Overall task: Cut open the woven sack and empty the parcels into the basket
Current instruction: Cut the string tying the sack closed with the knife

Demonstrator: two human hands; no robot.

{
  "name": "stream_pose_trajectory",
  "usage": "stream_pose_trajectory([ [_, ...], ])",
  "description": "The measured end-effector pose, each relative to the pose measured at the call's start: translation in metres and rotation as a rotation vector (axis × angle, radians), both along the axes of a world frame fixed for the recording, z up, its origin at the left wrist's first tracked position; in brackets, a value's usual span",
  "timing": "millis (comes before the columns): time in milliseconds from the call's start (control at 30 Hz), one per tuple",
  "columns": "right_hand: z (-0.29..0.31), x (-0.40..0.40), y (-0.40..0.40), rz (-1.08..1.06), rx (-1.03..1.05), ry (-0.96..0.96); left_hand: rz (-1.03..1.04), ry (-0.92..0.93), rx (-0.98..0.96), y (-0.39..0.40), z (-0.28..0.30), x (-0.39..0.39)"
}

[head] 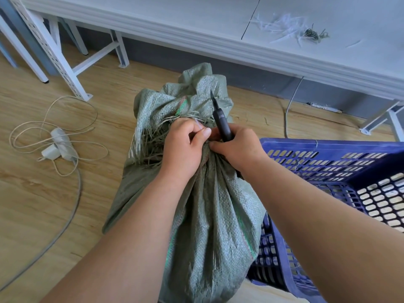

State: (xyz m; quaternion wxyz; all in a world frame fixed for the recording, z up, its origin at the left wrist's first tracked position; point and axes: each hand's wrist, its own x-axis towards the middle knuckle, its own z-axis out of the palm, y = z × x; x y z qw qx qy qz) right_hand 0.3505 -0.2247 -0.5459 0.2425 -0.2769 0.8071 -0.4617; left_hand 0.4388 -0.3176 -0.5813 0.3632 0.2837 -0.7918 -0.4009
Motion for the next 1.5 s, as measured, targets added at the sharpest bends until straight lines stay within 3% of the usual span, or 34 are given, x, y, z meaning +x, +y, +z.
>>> stream_pose_trajectory([
  [200, -0.011, 0.000, 0.005, -0.048, -0.062, -0.309, 0.026, -0.029, 0.048, 0.002, 0.003, -0.002],
  [467, -0.008, 0.003, 0.004, -0.187, -0.154, -0.475, -0.143, -0.112, 0.204, -0.002, 0.007, 0.003],
  [600, -0.009, 0.002, 0.006, -0.256, -0.212, -0.548, -0.157, -0.249, 0.092, -0.001, 0.008, 0.006],
  [1033, -0.010, 0.008, 0.005, -0.225, -0.291, -0.462, -0.003, -0.441, -0.188, 0.014, 0.017, 0.003],
  [1133, -0.005, 0.005, 0.008, -0.188, -0.209, -0.379, -0.006, -0.395, -0.114, 0.008, 0.012, 0.005],
  [1233, 0.014, -0.002, 0.015, -0.190, -0.149, -0.328, -0.028, -0.319, 0.096, 0.002, 0.010, 0.009],
  [1300, 0.027, -0.002, 0.021, -0.202, -0.143, -0.445, -0.047, -0.286, 0.199, 0.000, 0.010, 0.010],
  [1433, 0.030, 0.014, 0.035, -0.076, 0.011, -0.868, -0.048, -0.234, 0.297, -0.001, 0.009, 0.007],
  [1500, 0.025, 0.020, 0.041, -0.002, 0.146, -0.929, -0.027, -0.206, 0.314, -0.001, 0.008, 0.006],
])
